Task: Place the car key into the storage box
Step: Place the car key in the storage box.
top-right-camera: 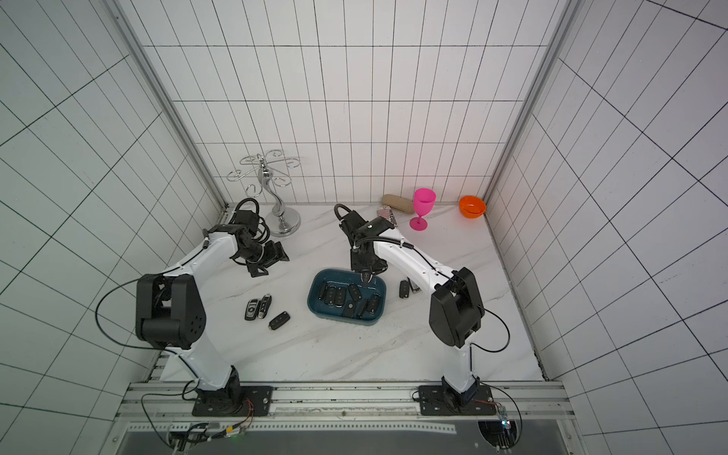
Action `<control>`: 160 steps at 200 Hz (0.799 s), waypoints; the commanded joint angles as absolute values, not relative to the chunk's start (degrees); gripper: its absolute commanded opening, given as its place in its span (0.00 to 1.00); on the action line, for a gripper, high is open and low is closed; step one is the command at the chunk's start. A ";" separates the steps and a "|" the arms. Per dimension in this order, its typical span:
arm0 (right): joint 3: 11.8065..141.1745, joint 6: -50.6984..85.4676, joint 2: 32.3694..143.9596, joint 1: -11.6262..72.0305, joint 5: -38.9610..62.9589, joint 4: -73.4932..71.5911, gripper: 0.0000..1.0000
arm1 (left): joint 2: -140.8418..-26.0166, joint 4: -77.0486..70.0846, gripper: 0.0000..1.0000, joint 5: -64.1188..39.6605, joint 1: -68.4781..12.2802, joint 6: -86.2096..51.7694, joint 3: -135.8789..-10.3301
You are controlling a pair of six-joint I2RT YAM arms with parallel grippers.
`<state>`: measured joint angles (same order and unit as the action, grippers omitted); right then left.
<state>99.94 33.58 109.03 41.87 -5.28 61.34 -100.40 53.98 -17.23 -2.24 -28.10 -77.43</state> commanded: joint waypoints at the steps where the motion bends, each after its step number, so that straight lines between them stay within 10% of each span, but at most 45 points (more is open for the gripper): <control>1: 98.28 31.36 110.15 45.05 -4.56 58.26 0.00 | -101.30 53.08 0.83 -16.87 -1.96 -28.34 -76.99; 128: 93.36 26.34 118.76 47.93 4.95 45.27 0.01 | -101.16 53.45 0.85 -15.03 -1.98 -28.16 -76.67; 160: 93.98 24.97 118.89 47.92 6.66 45.55 0.24 | -101.21 53.37 0.97 -15.25 -1.97 -27.77 -76.36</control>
<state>94.87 26.94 118.78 47.42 4.99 45.95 -100.40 53.98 -16.12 -2.22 -28.14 -77.17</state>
